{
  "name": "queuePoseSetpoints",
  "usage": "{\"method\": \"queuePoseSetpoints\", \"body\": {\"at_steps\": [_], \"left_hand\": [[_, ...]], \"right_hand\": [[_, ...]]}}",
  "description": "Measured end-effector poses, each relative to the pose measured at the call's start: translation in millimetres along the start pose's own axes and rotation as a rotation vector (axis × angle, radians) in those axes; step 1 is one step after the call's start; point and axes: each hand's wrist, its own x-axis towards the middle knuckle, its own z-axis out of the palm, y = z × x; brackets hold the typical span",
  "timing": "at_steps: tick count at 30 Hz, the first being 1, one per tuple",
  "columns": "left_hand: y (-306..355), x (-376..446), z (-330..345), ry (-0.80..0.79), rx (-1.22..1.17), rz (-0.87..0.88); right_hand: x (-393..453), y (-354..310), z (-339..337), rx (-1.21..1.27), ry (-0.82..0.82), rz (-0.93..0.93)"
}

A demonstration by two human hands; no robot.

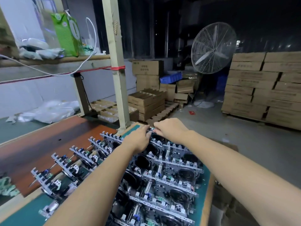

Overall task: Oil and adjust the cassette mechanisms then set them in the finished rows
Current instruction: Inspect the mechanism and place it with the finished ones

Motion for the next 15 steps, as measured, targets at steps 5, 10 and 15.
{"method": "queuePoseSetpoints", "body": {"at_steps": [5,10,15], "left_hand": [[4,4,16,0.043,0.148,-0.032],[3,5,22,0.077,0.162,-0.033],[3,0,21,0.127,0.13,-0.021]], "right_hand": [[0,11,2,0.057,-0.132,0.023],[4,7,5,-0.203,-0.043,-0.04],[2,-6,-1,-0.193,-0.014,0.164]]}}
